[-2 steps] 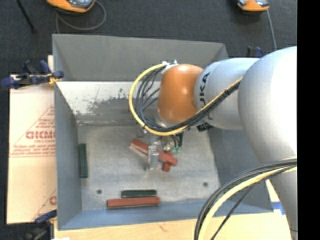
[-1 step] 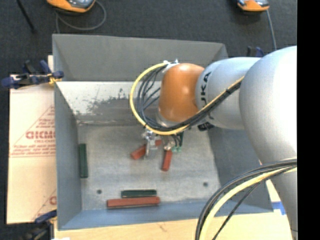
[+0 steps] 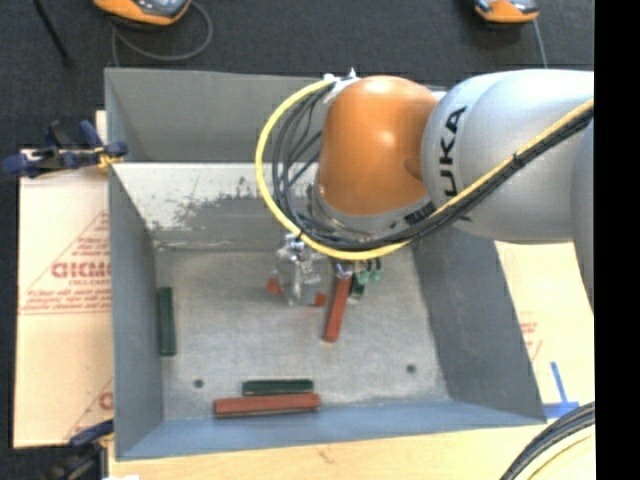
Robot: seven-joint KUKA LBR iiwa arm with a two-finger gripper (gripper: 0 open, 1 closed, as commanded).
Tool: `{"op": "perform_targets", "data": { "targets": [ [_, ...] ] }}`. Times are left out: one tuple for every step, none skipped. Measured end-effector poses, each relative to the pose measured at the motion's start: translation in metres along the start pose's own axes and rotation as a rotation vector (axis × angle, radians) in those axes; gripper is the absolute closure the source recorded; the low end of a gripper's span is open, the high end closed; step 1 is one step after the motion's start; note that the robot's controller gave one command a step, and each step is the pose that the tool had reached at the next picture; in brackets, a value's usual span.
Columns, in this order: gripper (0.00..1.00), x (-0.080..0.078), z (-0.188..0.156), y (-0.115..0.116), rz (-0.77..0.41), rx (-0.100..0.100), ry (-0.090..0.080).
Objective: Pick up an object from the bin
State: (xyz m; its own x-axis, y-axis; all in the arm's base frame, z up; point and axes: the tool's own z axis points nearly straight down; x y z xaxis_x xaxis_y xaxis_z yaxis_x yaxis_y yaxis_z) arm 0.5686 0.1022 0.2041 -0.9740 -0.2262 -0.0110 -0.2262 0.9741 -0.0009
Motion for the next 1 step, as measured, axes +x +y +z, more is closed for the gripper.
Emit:
{"op": "perform_targets", "data": {
  "targets": [
    [0.00,0.0011,0.0043,-0.0004,0.003,-0.001,0.007]
  ]
}}
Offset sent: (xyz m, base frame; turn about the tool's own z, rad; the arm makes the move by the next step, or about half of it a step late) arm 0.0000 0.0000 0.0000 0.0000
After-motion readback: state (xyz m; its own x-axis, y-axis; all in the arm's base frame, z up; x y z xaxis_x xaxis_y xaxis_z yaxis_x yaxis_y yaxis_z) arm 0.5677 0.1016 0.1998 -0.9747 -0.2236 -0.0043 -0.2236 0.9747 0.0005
